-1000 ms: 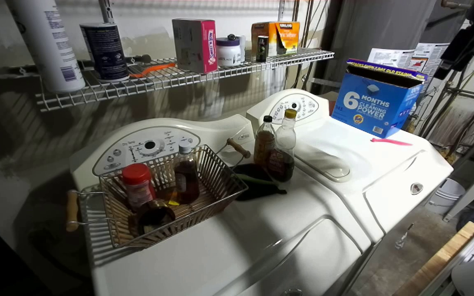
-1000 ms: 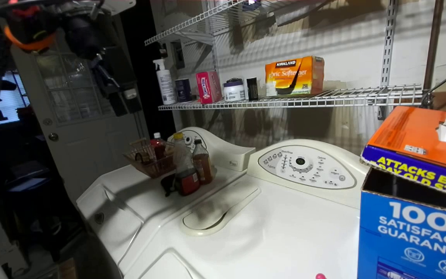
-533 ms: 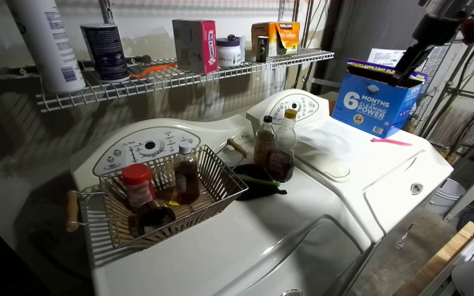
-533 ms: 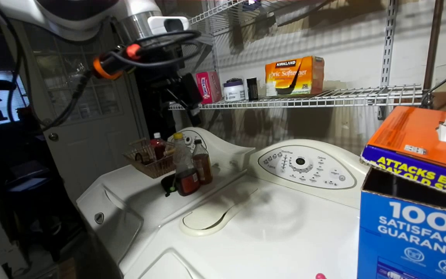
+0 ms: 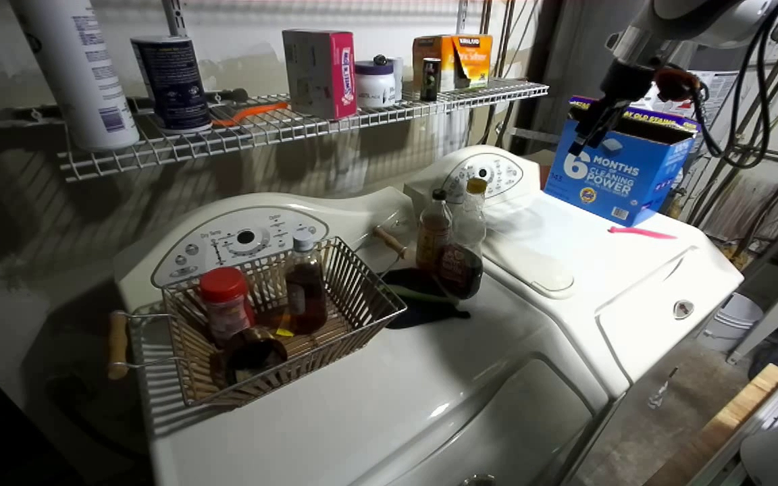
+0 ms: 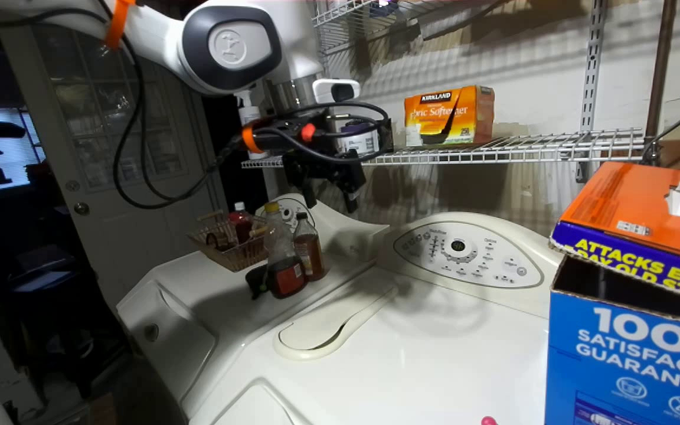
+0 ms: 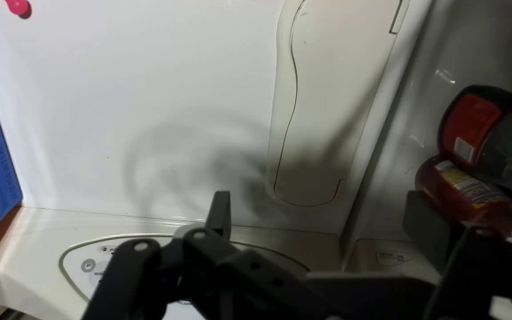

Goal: Press a button on the washing machine

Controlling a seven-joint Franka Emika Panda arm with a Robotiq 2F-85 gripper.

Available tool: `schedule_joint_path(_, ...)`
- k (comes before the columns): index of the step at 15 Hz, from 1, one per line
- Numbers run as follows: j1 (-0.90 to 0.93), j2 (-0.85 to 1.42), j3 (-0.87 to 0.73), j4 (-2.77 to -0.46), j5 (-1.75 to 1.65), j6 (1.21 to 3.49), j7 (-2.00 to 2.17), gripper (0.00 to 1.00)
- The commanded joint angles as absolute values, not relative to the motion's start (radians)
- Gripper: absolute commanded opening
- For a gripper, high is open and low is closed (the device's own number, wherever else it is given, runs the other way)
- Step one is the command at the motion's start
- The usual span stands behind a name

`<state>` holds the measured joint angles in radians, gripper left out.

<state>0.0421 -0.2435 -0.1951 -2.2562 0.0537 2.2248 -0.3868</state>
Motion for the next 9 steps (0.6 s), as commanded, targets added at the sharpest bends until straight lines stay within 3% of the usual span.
schedule_joint_path(1,0.019,-0.065,-0.178,-2.117,0.095,2.252,-0.409,1.0)
schedule_joint_path(9,-0.061,0.188,-0.14,-1.928,0.081,2.316,-0.376,1.0)
